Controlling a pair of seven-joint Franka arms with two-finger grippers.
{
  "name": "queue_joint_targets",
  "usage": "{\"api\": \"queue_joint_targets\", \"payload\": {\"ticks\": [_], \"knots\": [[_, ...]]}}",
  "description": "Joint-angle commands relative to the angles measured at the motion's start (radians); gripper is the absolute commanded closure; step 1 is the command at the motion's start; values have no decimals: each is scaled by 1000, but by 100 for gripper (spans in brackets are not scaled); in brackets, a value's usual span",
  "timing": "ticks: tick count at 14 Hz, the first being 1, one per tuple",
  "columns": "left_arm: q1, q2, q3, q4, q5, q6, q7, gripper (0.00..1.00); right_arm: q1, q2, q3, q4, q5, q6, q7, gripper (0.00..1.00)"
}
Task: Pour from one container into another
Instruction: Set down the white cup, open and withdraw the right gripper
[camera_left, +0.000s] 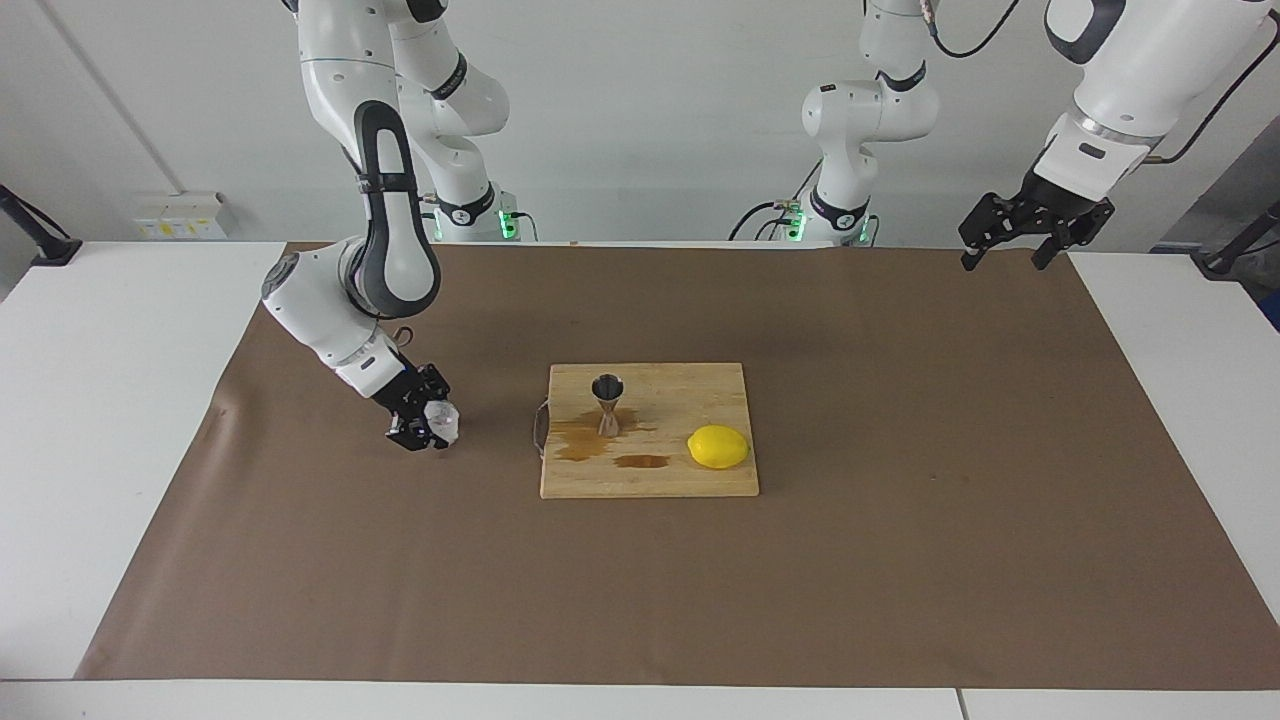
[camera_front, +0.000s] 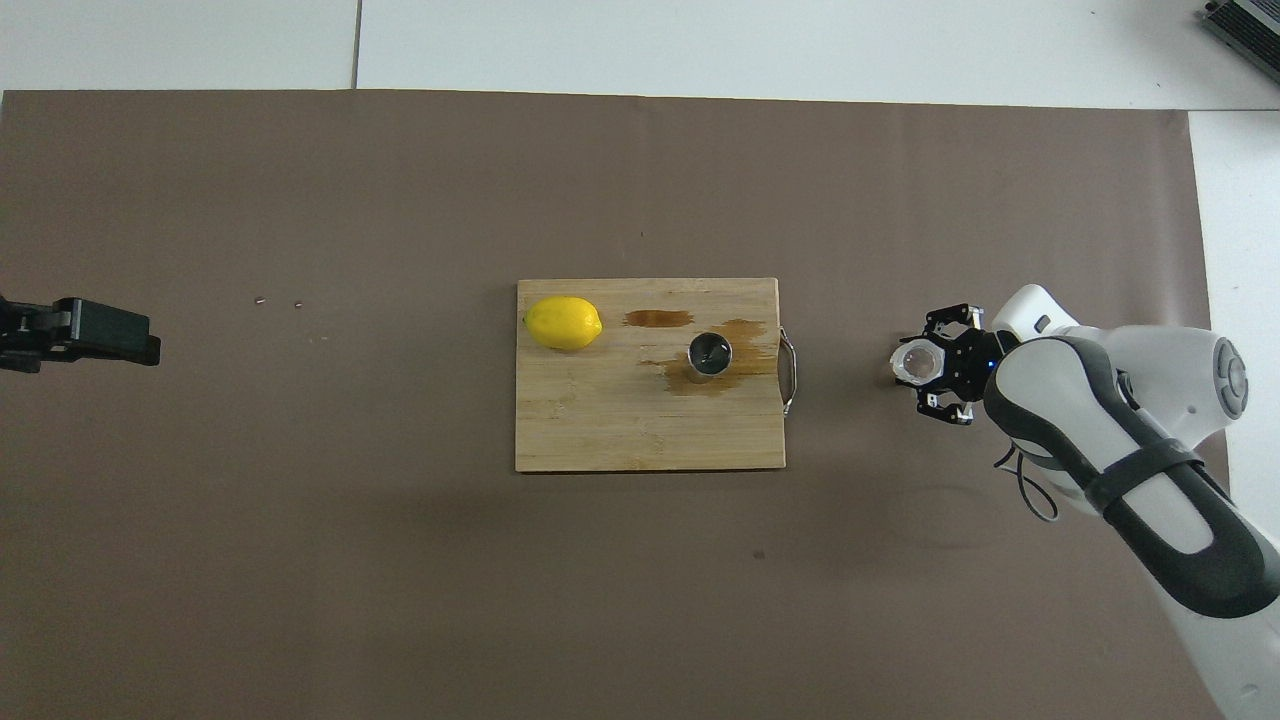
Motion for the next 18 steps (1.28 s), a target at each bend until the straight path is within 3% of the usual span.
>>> {"api": "queue_joint_targets", "payload": {"ticks": [1, 2, 7, 11, 18], "knots": [[6, -25, 0, -23, -12, -6, 4, 0, -14, 12, 9, 5, 30, 23, -45, 13], [6, -25, 0, -23, -12, -6, 4, 0, -14, 12, 9, 8, 30, 21, -40, 0], [6, -25, 0, -23, -12, -6, 4, 0, 0, -24, 9, 15, 30, -8, 3, 0], [6, -25, 0, -23, -12, -6, 4, 0, -7, -87, 4, 15, 3, -138, 118, 0], [6, -25, -2, -23, -12, -6, 4, 0, -4, -208, 2, 76, -316, -272, 628, 0]]}}
